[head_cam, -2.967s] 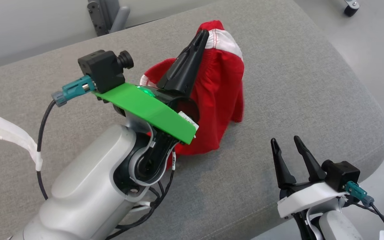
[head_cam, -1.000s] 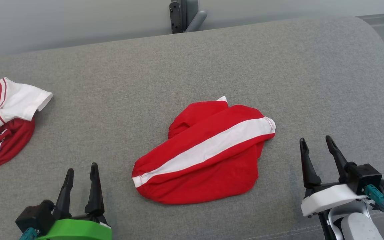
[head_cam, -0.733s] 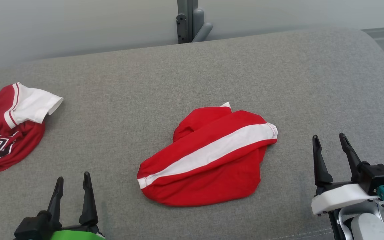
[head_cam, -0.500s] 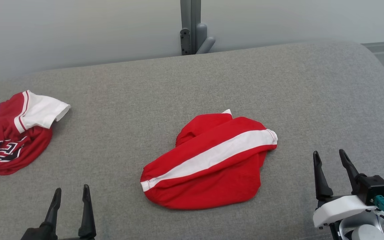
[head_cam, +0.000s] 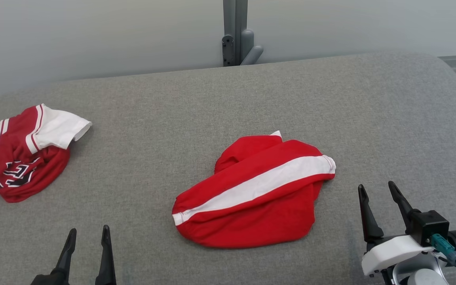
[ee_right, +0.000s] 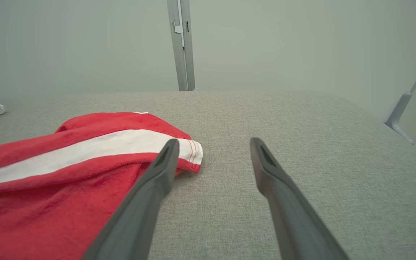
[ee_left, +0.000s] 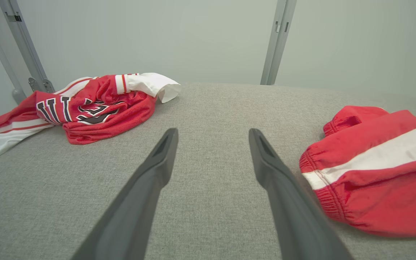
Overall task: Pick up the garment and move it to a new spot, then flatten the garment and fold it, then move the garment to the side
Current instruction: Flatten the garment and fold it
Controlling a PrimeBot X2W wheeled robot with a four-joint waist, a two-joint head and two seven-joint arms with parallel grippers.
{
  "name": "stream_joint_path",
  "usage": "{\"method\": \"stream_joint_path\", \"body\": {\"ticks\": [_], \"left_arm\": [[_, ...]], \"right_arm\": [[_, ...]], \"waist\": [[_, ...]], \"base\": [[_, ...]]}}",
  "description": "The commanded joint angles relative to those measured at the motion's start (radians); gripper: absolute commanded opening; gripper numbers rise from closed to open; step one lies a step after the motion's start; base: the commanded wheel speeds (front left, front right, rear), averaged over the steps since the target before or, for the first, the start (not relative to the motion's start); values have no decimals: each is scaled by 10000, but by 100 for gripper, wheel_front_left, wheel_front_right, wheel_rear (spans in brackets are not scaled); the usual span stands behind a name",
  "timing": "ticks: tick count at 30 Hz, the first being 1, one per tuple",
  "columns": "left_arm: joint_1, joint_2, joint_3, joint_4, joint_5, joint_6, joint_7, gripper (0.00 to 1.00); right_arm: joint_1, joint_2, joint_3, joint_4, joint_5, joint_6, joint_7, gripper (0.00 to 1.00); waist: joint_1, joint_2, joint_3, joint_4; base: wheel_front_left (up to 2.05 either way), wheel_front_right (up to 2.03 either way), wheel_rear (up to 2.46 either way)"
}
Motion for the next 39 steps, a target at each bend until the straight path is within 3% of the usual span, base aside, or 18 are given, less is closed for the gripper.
{"method": "stream_joint_path", "body": {"ticks": [1, 11, 14, 18, 25, 32, 39], "left_arm": [[27, -20, 6, 7, 80, -59, 2, 100], [-352, -32, -140, 355, -582, -57, 2, 100], [-627, -35, -348, 950, -1398, -58, 136, 100], [-1292, -32, -766, 1082, -2684, -60, 1234, 100], [-2153, -21, -1485, 496, -3712, 8, 3496, 100], [-2463, 33, -1739, 171, -3947, 119, 4435, 100], [-2247, 0, -1991, -508, -5076, 48, 5145, 100]], "right_arm": [[-78, -27, 19, -32, 3, -7, -32, 100], [-738, 69, -19, 383, 801, -7, -32, 100], [-1549, -154, 642, 1073, 1128, -1, 739, 100], [-2653, -786, 1607, 1477, 1679, -11, 2219, 100], [-4086, -1501, 2315, 1984, 2310, -10, 3986, 100], [-4677, -1768, 3036, 2521, 2716, -11, 4431, 100], [-4781, -1851, 3488, 2910, 3258, -10, 4331, 100]], "waist": [[0, 48, -18, -6], [0, 48, 257, -153], [0, 48, 492, -225], [0, 48, 954, -293], [0, 48, 1770, -37], [0, 48, 2292, 130], [0, 48, 2511, 227]], "base": [[0, 0, 0], [0, 0, 0], [0, 0, 0], [0, 0, 0], [0, 0, 0], [0, 0, 0], [0, 0, 0]]}}
